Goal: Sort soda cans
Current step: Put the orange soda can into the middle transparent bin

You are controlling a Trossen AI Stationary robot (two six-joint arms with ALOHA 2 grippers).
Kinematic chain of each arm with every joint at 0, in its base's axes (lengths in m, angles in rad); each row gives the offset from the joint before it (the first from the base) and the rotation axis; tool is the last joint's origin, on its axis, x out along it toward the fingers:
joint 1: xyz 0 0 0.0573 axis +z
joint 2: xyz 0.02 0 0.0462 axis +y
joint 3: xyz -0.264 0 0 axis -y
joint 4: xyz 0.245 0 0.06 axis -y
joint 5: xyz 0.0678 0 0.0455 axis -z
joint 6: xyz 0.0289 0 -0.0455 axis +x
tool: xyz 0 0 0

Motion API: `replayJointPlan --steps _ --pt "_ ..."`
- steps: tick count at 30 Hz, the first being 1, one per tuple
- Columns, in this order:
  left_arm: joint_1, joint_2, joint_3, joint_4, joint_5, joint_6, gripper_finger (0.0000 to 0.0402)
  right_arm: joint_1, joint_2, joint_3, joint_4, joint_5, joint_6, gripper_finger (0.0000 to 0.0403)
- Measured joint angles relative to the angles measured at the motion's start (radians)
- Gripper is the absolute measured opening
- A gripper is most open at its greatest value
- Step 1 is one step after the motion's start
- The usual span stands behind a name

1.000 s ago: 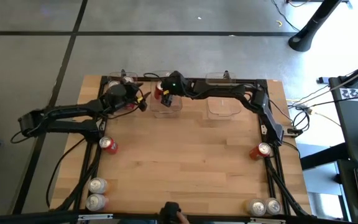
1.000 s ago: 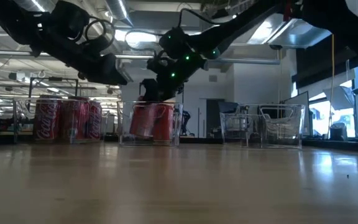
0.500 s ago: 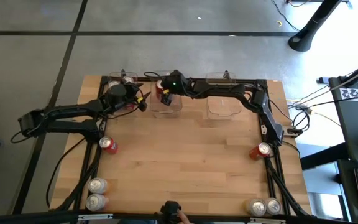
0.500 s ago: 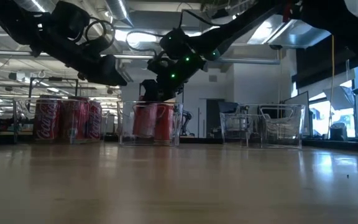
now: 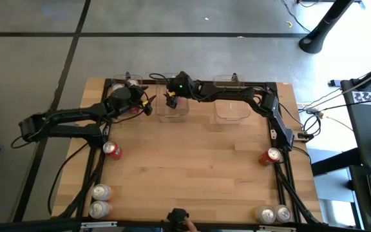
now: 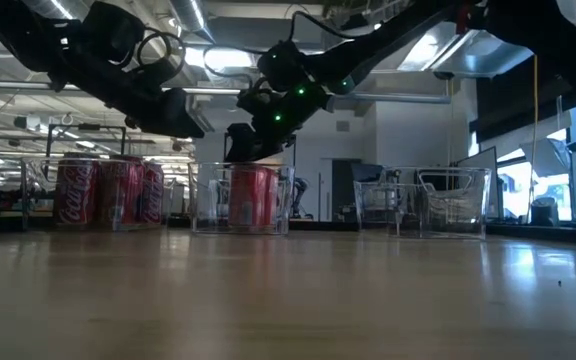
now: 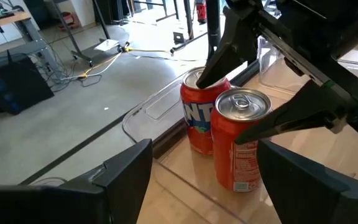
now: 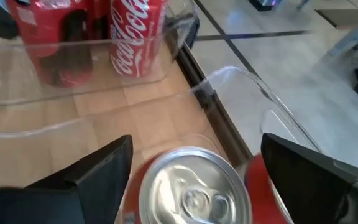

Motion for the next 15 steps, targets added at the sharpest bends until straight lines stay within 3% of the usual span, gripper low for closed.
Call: replayJointPlan --steps 7,15 --pt "0.0 0.0 0.0 -0.002 0.0 0.022 0.0278 0.031 -0.093 -0.002 -0.093 0.014 -0.009 0.0353" --pt "0.0 0.0 0.0 -0.011 0.0 0.021 0.0278 0.142 -0.378 -0.001 -0.512 0.005 0.029 0.0353"
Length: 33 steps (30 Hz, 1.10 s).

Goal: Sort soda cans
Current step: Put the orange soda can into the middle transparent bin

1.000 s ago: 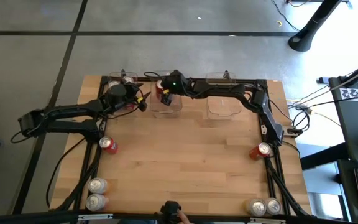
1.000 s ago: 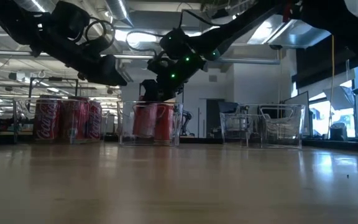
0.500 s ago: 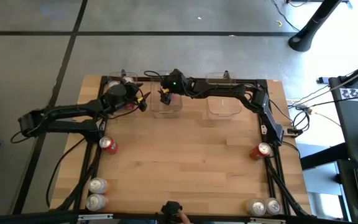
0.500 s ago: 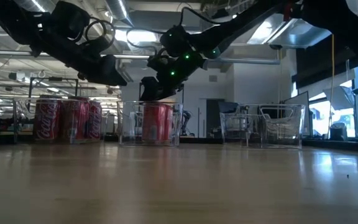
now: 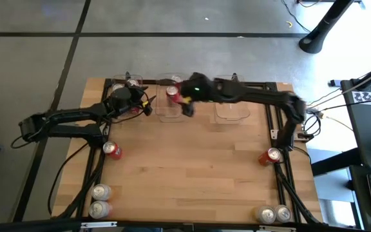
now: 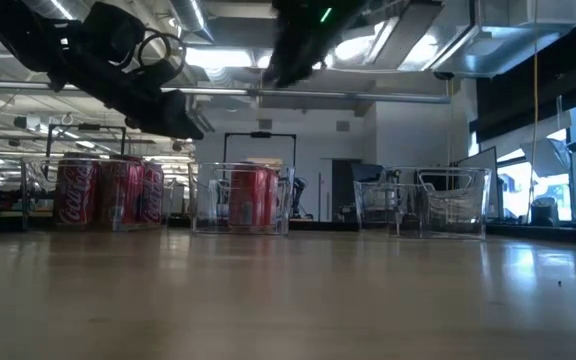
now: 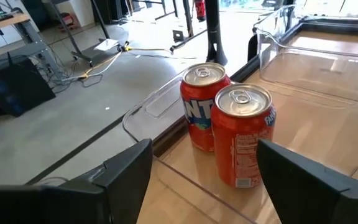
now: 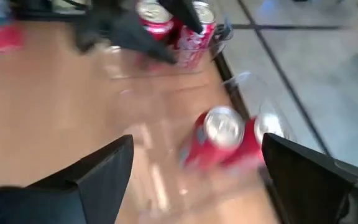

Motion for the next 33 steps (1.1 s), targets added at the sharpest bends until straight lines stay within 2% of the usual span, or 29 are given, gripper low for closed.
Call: replayJointPlan --steps 7,11,14,23,27,33 --pt "0.0 0.0 0.0 -0.014 0.0 -0.004 0.0278 0.116 -0.219 0.001 -0.457 0.0 0.363 0.0353" --pt "0.0 0.0 0.0 -0.017 0.0 -0.009 0.0278 0.185 -0.253 0.001 -0.697 0.05 0.578 0.0353" --pt "-0.001 0.0 0.0 -0.017 0.0 -0.02 0.0278 0.235 -0.252 -0.014 -0.829 0.101 0.681 0.0353" --pt "-0.018 0.0 0.0 -0.017 0.004 -0.023 0.0278 0.316 -0.252 -0.224 -1.004 0.0 0.891 0.0353" --pt "-0.026 0.0 0.0 -0.016 0.005 -0.012 0.0278 0.319 -0.272 -0.348 -0.997 -0.12 0.899 0.0353" --pt "-0.027 0.0 0.0 -0.012 0.005 -0.013 0.0278 0.318 -0.286 -0.48 -1.004 -0.22 0.889 0.0353"
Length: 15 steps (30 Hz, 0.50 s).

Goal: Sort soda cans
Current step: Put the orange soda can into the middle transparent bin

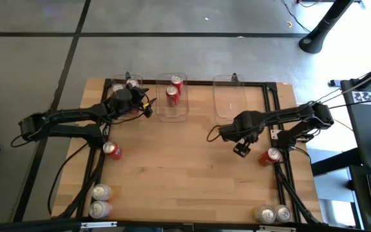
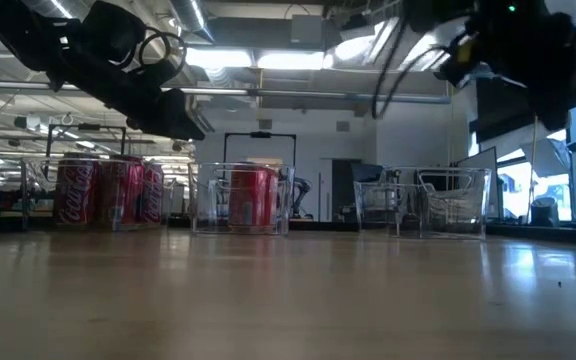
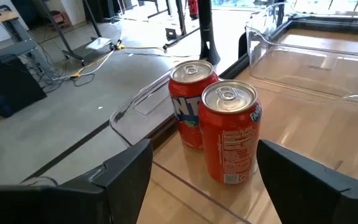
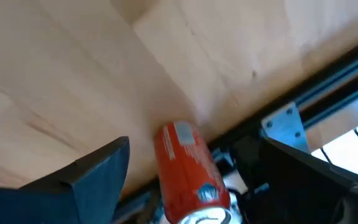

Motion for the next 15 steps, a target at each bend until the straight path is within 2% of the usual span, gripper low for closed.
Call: replayJointPlan --steps 10,15 --pt "0.0 0.0 0.0 0.006 0.0 0.007 0.0278 0.021 -0.004 -0.134 0.001 -0.029 -0.044 0.0353" --pt "0.0 0.0 0.0 0.01 0.0 0.012 0.0278 0.099 -0.004 -0.209 0.002 -0.151 -0.037 0.0353"
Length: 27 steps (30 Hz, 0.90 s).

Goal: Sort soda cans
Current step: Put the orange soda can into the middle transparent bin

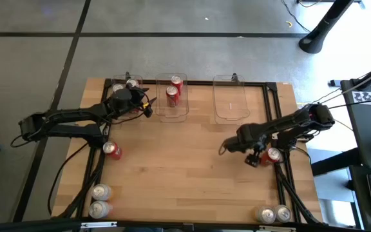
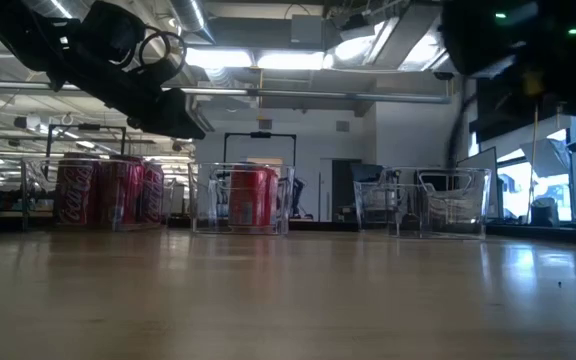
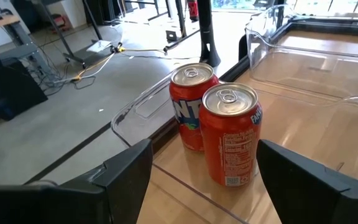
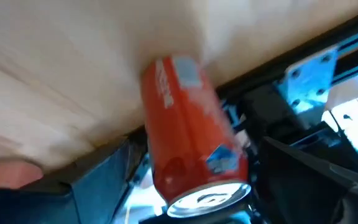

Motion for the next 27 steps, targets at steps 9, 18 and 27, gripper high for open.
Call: replayJointPlan --steps 9,18,27 --pt "0.0 0.0 0.0 0.021 0.0 0.001 0.0278 0.105 0.0 -0.073 0.0 -0.039 0.02 0.0353" --pt "0.0 0.0 0.0 0.017 0.0 0.003 0.0278 0.144 0.002 -0.158 -0.002 -0.111 0.02 0.0353" --pt "0.0 0.0 0.0 0.016 0.0 0.002 0.0278 0.144 0.002 -0.161 -0.005 -0.129 0.02 0.0314"
